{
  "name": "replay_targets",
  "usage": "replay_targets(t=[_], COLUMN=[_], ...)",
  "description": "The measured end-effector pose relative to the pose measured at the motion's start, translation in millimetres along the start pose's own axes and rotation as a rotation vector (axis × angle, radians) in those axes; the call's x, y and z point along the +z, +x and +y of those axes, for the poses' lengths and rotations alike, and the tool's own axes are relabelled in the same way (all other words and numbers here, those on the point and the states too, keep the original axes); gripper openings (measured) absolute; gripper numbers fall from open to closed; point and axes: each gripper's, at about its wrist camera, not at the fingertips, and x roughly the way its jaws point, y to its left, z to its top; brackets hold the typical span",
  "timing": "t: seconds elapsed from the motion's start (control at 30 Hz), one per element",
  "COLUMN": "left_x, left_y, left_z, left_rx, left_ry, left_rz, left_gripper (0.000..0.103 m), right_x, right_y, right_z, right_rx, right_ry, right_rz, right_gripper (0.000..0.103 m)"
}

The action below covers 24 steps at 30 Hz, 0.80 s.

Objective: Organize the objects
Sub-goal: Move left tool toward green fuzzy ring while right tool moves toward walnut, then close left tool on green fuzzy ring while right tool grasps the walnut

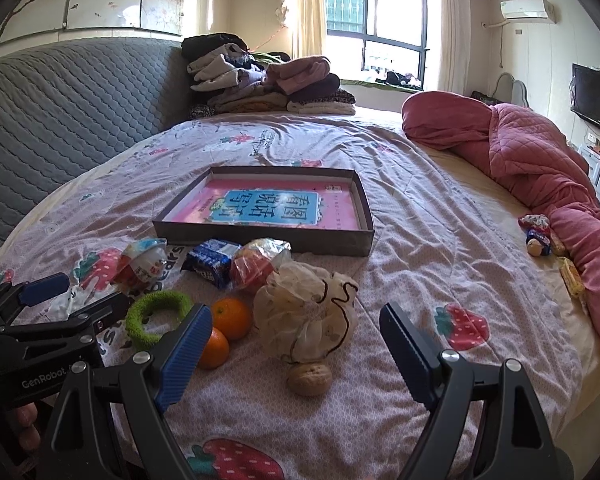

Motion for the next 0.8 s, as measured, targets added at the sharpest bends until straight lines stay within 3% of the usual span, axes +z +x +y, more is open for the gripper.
replay_targets(t=[0.8], left_x=[-32], left_y=[9], left_z=[3], left_rx=[-0.027], left_ry=[0.015], left_rz=[0.119], left_gripper=[0.086], right_x=[-31], right_y=[11], right_z=[-10], right_rx=[0.047], right_ry=[0.039], right_rz=[0.113], right_gripper=[0.085])
